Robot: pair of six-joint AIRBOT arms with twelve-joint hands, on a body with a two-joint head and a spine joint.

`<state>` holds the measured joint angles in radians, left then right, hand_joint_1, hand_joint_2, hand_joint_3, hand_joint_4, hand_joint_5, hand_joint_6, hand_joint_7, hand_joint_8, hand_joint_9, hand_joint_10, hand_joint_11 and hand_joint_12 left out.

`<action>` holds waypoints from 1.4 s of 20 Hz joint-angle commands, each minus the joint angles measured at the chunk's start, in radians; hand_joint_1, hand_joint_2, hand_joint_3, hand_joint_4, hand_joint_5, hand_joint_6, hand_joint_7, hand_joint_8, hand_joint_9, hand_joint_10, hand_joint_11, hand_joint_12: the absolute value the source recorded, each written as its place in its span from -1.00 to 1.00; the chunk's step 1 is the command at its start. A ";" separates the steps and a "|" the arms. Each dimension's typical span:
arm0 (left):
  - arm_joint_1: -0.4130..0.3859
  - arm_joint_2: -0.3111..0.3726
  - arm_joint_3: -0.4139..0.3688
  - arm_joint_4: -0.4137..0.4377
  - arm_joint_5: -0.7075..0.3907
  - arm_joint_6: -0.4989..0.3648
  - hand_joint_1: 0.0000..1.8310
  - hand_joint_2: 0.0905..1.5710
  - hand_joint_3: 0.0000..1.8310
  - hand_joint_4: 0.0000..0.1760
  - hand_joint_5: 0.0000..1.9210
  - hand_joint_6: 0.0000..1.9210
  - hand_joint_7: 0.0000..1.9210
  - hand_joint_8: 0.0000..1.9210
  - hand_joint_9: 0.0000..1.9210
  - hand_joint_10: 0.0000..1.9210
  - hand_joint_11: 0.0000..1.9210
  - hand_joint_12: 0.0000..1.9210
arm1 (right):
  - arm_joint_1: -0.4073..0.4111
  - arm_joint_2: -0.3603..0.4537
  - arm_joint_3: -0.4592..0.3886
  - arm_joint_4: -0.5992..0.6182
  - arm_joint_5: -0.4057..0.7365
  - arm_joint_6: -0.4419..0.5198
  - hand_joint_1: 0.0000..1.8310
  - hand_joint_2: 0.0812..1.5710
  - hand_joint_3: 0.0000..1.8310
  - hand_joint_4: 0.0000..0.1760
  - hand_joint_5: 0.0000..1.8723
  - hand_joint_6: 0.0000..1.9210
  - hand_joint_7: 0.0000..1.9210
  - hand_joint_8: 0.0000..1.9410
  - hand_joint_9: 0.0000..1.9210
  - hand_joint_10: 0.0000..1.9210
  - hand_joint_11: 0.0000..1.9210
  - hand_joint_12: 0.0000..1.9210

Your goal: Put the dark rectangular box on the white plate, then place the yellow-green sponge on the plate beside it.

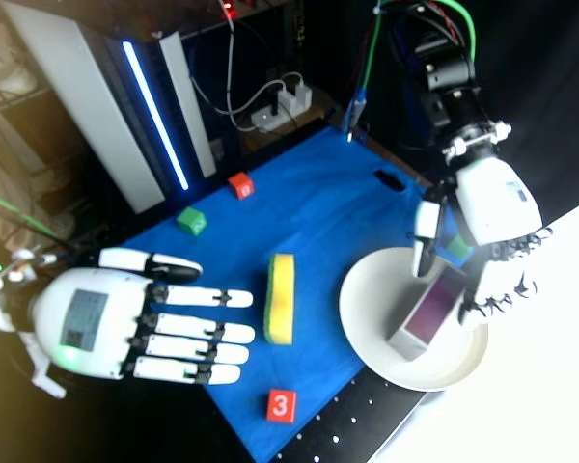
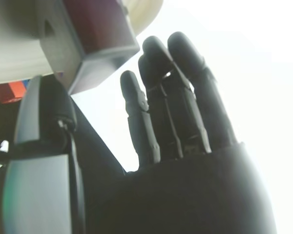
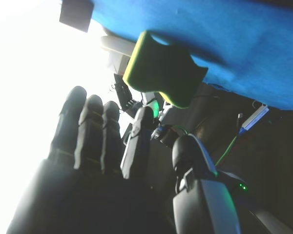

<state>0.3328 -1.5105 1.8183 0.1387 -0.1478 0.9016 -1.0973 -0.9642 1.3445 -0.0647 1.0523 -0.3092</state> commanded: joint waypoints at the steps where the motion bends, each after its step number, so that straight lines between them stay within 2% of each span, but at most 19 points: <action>1: -0.001 0.016 -0.015 -0.004 -0.152 -0.002 -0.04 0.20 -1.00 -0.15 -0.38 -1.00 -0.31 -1.00 -0.21 -0.77 -0.53 0.21 | 0.013 -0.003 0.005 0.036 0.117 0.011 -0.52 0.66 -1.00 0.43 -0.42 -1.00 -0.71 -1.00 -0.76 -1.00 -0.98 -0.45; 3: 0.013 0.063 -0.073 -0.004 -0.207 -0.002 -0.10 0.17 -1.00 0.20 -0.53 -1.00 -0.46 -1.00 -0.38 -0.97 -0.73 -0.06 | 0.013 -0.002 0.005 0.036 0.117 0.014 -0.53 0.64 -1.00 0.78 -0.45 -1.00 -0.72 -1.00 -0.79 -1.00 -1.00 -0.46; 4: 0.022 0.092 -0.107 -0.004 -0.239 -0.003 -0.15 0.16 -1.00 0.52 -0.60 -1.00 -0.55 -1.00 -0.47 -0.99 -0.93 0.17 | 0.013 -0.001 0.005 0.036 0.117 0.016 -0.52 0.63 -1.00 0.73 -0.45 -1.00 -0.72 -1.00 -0.79 -1.00 -1.00 -0.47; 5: 0.032 0.121 -0.140 -0.005 -0.266 -0.005 -0.16 0.16 -1.00 0.63 -0.67 -1.00 -0.63 -1.00 -0.62 -0.99 -0.99 -0.12 | 0.013 0.000 0.005 0.036 0.117 0.017 -0.48 0.62 -1.00 0.71 -0.46 -1.00 -0.72 -1.00 -0.79 -1.00 -1.00 -0.49; 6: 0.045 0.156 -0.178 -0.009 -0.302 -0.006 -0.19 0.13 -1.00 0.88 -0.72 -1.00 -0.71 -1.00 -0.76 -1.00 -1.00 -0.77 | 0.013 0.001 0.005 0.036 0.117 0.018 -0.39 0.60 -1.00 0.60 -0.47 -1.00 -0.72 -1.00 -0.80 -1.00 -1.00 -0.62; 7: 0.059 0.187 -0.210 -0.016 -0.335 -0.007 -0.21 0.11 -1.00 0.98 -0.74 -1.00 -0.74 -1.00 -0.79 -1.00 -1.00 -0.90 | 0.013 0.002 0.005 0.036 0.117 0.019 -0.32 0.58 -1.00 0.61 -0.47 -1.00 -0.72 -1.00 -0.81 -1.00 -1.00 -0.70; 8: 0.080 0.230 -0.255 -0.029 -0.376 -0.007 -0.22 0.09 -1.00 0.75 -0.78 -1.00 -0.81 -1.00 -0.86 -1.00 -1.00 -0.85 | 0.013 0.002 0.005 0.037 0.117 0.021 -0.28 0.53 -1.00 0.57 -0.50 -1.00 -0.72 -1.00 -0.81 -1.00 -1.00 -0.79; 11: 0.156 0.342 -0.371 -0.070 -0.498 -0.007 -0.24 0.09 -1.00 0.97 -0.88 -1.00 -0.91 -1.00 -0.94 -1.00 -1.00 -0.92 | 0.016 0.003 0.007 0.037 0.117 0.022 -0.19 0.42 -1.00 0.94 -0.54 -1.00 -0.73 -1.00 -0.80 -0.99 -0.93 -0.80; 13: 0.213 0.413 -0.442 -0.097 -0.577 -0.007 -0.20 0.07 -1.00 1.00 -0.92 -1.00 -0.97 -1.00 -1.00 -1.00 -1.00 -1.00 | 0.021 0.004 0.009 0.037 0.117 0.022 -0.06 0.36 -1.00 0.94 -0.58 -1.00 -0.76 -1.00 -0.79 -0.99 -0.90 -0.78; 15: 0.287 0.500 -0.528 -0.124 -0.656 0.003 -0.12 0.06 -1.00 0.70 -0.94 -1.00 -1.00 -1.00 -1.00 -1.00 -1.00 -1.00 | 0.030 0.004 0.012 0.037 0.117 0.022 -0.04 0.32 -1.00 0.96 -0.60 -1.00 -0.76 -1.00 -0.80 -1.00 -0.92 -0.75; 17: 0.347 0.564 -0.604 -0.157 -0.721 0.028 0.04 0.12 -0.99 0.93 -0.98 -1.00 -1.00 -1.00 -1.00 -1.00 -1.00 -1.00 | 0.042 0.004 0.017 0.037 0.117 0.022 -0.10 0.32 -1.00 0.98 -0.62 -1.00 -0.74 -0.99 -0.80 -0.99 -0.91 -0.74; 18: 0.388 0.602 -0.647 -0.171 -0.761 0.037 -0.01 0.11 -0.99 0.71 -0.98 -1.00 -1.00 -1.00 -1.00 -1.00 -1.00 -1.00 | 0.053 0.004 0.020 0.037 0.117 0.022 -0.08 0.30 -1.00 0.72 -0.61 -1.00 -0.72 -0.99 -0.78 -0.99 -0.89 -0.73; 20: 0.459 0.661 -0.724 -0.197 -0.829 0.064 -0.08 0.09 -1.00 0.54 -1.00 -1.00 -1.00 -1.00 -1.00 -1.00 -1.00 -1.00 | 0.077 0.002 0.029 0.036 0.117 0.022 -0.11 0.29 -1.00 0.83 -0.62 -1.00 -0.73 -1.00 -0.78 -0.99 -0.90 -0.75; 22: 0.508 0.696 -0.785 -0.258 -0.870 0.145 -0.10 0.04 -1.00 0.34 -0.98 -0.99 -1.00 -1.00 -1.00 -1.00 -1.00 -1.00 | 0.094 -0.003 0.038 0.035 0.117 0.022 -0.09 0.29 -1.00 0.52 -0.60 -0.99 -0.71 -0.99 -0.78 -1.00 -0.92 -0.76; 23: 0.530 0.705 -0.805 -0.283 -0.887 0.167 -0.12 0.03 -1.00 0.29 -0.99 -1.00 -1.00 -1.00 -1.00 -1.00 -1.00 -1.00 | 0.106 -0.008 0.043 0.032 0.117 0.022 -0.05 0.27 -1.00 0.70 -0.59 -0.99 -0.71 -0.99 -0.78 -1.00 -0.92 -0.75; 24: 0.565 0.715 -0.822 -0.306 -0.919 0.172 -0.14 0.00 -1.00 0.51 -1.00 -1.00 -1.00 -1.00 -1.00 -1.00 -1.00 -1.00 | 0.128 -0.016 0.052 0.021 0.105 0.022 -0.02 0.26 -1.00 0.76 -0.57 -0.99 -0.70 -0.99 -0.75 -0.99 -0.87 -0.73; 25: 0.583 0.720 -0.831 -0.317 -0.935 0.172 -0.18 -0.01 -1.00 0.51 -1.00 -1.00 -1.00 -1.00 -1.00 -1.00 -1.00 -1.00 | 0.157 -0.022 0.058 0.001 0.083 0.022 0.00 0.24 -1.00 0.66 -0.55 -1.00 -0.68 -1.00 -0.70 -0.99 -0.82 -0.69; 27: 0.651 0.741 -0.863 -0.357 -1.002 0.171 -0.22 0.01 -1.00 -0.10 -1.00 -1.00 -1.00 -1.00 -1.00 -1.00 -1.00 -1.00 | 0.241 -0.052 0.083 -0.084 0.012 0.022 0.07 0.21 -1.00 0.63 -0.53 -1.00 -0.64 -1.00 -0.68 -1.00 -0.91 -0.47; 28: 0.686 0.750 -0.880 -0.376 -1.038 0.168 -0.22 0.02 -1.00 0.00 -1.00 -1.00 -1.00 -1.00 -1.00 -1.00 -1.00 -1.00 | 0.274 -0.068 0.094 -0.121 -0.016 0.022 0.08 0.20 -1.00 0.71 -0.52 -1.00 -0.64 -1.00 -0.68 -1.00 -0.93 -0.35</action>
<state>1.0401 -0.7631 0.9321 -0.2298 -1.0409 1.0729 -0.8227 -1.0351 1.4376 -0.2207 0.9554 -0.2916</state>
